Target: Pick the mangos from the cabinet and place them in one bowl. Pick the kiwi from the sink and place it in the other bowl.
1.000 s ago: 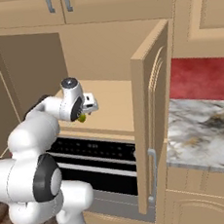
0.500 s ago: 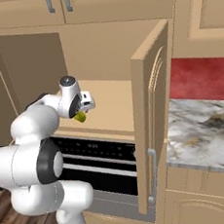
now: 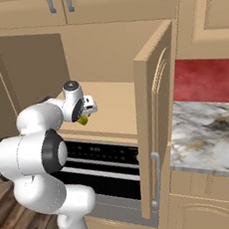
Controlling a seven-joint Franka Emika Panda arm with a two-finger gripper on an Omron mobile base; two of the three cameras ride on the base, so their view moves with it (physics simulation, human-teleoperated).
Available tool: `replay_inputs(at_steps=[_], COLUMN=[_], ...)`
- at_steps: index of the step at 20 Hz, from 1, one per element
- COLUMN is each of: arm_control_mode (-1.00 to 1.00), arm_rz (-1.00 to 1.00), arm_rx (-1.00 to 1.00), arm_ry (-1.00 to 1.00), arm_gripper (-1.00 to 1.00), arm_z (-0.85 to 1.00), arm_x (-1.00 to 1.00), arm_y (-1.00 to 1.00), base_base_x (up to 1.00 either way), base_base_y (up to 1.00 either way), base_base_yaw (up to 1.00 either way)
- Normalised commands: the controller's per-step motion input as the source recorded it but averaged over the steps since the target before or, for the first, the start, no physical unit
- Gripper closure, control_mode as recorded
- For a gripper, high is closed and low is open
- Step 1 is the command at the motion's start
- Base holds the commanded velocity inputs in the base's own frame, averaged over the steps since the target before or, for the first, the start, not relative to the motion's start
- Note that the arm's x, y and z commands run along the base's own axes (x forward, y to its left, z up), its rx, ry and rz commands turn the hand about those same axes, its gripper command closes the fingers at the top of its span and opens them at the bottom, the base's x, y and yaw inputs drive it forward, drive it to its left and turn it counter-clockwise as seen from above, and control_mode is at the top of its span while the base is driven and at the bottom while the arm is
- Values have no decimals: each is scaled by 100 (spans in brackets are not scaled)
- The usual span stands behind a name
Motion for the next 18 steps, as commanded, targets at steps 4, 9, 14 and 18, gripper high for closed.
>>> replay_inputs(at_steps=[4,9,14,18], arm_control_mode=[-100,-100,-100,-100], arm_rz=[0,1,1,0], arm_rx=[0,0,0,0], arm_ry=[-2,0,0,0], arm_gripper=[-100,-100,-100,-100], arm_z=[-9,-1,-16,-13], arm_x=[6,0,2,7], arm_y=[0,0,1,0], base_base_x=[0,0,0,0], base_base_y=[0,0,0,0], base_base_yaw=[0,0,0,0])
